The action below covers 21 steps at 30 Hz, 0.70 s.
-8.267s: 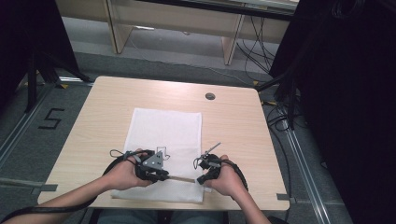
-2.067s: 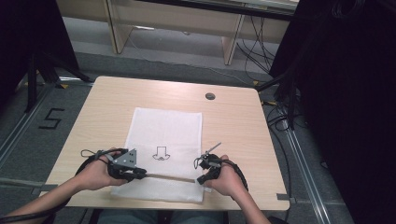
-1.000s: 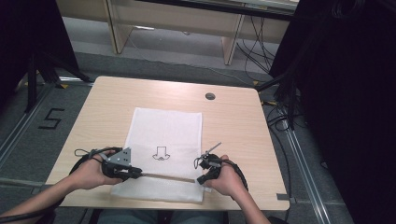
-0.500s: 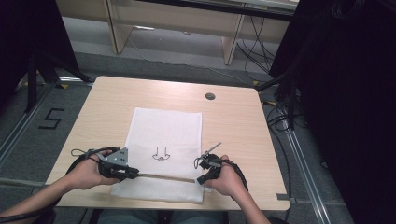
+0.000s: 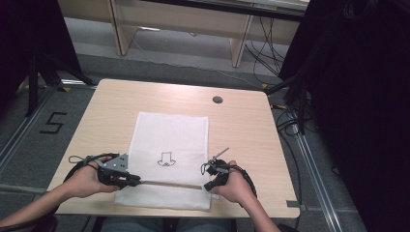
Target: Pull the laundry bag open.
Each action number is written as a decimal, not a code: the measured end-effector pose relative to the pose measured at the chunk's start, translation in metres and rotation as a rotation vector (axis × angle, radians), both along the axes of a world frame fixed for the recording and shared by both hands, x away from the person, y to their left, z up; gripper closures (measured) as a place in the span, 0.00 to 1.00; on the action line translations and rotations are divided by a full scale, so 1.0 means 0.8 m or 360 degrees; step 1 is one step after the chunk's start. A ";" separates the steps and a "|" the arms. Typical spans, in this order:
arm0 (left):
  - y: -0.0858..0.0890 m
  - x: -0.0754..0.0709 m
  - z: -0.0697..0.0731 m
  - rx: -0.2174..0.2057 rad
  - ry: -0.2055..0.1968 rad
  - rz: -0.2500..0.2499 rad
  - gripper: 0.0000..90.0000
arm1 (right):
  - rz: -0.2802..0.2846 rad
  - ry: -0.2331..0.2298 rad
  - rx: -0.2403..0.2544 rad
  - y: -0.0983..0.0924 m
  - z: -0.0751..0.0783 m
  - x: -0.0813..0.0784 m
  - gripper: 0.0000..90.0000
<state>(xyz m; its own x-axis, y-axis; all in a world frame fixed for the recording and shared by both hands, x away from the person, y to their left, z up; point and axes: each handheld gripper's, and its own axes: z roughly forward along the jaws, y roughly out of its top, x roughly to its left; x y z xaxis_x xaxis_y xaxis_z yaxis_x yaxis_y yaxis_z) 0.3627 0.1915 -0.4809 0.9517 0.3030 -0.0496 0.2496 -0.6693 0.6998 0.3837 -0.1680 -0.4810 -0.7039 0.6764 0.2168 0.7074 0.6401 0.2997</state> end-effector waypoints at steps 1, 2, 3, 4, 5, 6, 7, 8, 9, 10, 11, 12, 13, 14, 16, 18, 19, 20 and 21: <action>0.001 0.000 0.000 0.0001 0.0002 -0.0003 0.91 | -0.0001 0.0000 0.0000 0.000 0.000 0.000 1.00; 0.003 0.000 -0.001 -0.0005 0.0015 -0.0001 0.91 | 0.0000 -0.0001 0.0001 0.000 0.000 0.000 1.00; 0.004 0.000 0.000 -0.0012 0.0004 0.0012 0.91 | 0.0000 -0.0002 0.0000 0.000 0.000 0.000 1.00; 0.005 0.000 -0.001 -0.0006 0.0004 0.0010 0.91 | -0.0001 0.0000 0.0001 0.000 0.000 0.000 1.00; 0.007 -0.001 0.000 -0.0001 0.0000 0.0011 0.91 | -0.0001 0.0000 0.0001 0.000 0.000 0.000 1.00; 0.007 -0.001 -0.001 -0.0010 0.0007 0.0023 0.91 | -0.0001 0.0001 0.0002 0.000 0.000 0.000 1.00; 0.009 -0.001 -0.001 0.0015 -0.0012 0.0019 0.91 | -0.0002 0.0000 0.0000 0.000 0.000 0.000 1.00; 0.011 -0.001 -0.001 0.0007 -0.0013 0.0026 0.91 | -0.0001 -0.0002 -0.0002 0.000 0.000 0.000 1.00; 0.013 -0.001 -0.001 0.0006 -0.0001 0.0034 0.91 | 0.0011 -0.0013 -0.0006 0.000 0.000 0.000 1.00; 0.015 -0.001 -0.001 0.0013 -0.0007 0.0035 0.91 | 0.0011 -0.0012 -0.0007 0.000 0.000 0.000 1.00; 0.017 -0.001 -0.002 0.0013 0.0002 0.0036 0.91 | 0.0010 -0.0011 -0.0004 0.000 0.000 0.000 1.00; 0.020 -0.002 -0.002 0.0003 0.0005 0.0047 0.91 | 0.0008 -0.0010 -0.0003 0.000 0.000 0.000 1.00; 0.021 -0.002 -0.003 -0.0002 0.0007 0.0055 0.91 | 0.0009 -0.0011 -0.0002 0.000 0.000 0.000 1.00; 0.025 -0.002 -0.002 0.0046 -0.0015 0.0044 0.91 | 0.0010 -0.0011 -0.0003 0.000 0.000 0.001 1.00; 0.029 -0.002 -0.003 0.0011 0.0008 0.0069 0.91 | -0.0002 0.0001 -0.0002 0.001 0.000 0.000 1.00; 0.034 -0.004 -0.003 0.0008 0.0008 0.0084 0.91 | -0.0001 0.0002 0.0002 0.000 0.000 0.000 1.00; 0.037 -0.004 -0.004 0.0006 0.0021 0.0093 0.91 | -0.0004 0.0001 0.0001 0.000 0.000 0.000 1.00; 0.040 -0.004 -0.004 0.0054 -0.0001 0.0084 0.91 | -0.0001 0.0003 0.0002 0.000 0.000 0.000 1.00; 0.043 -0.005 -0.005 0.0066 -0.0019 0.0087 0.91 | -0.0004 0.0001 0.0001 0.000 0.000 0.000 1.00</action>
<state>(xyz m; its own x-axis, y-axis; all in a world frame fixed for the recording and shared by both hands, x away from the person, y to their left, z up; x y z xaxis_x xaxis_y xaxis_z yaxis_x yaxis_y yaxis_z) 0.3589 0.2258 -0.4847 0.9341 0.3561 -0.0250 0.2785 -0.6832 0.6750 0.3838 -0.1679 -0.4811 -0.7021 0.6781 0.2175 0.7092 0.6382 0.2997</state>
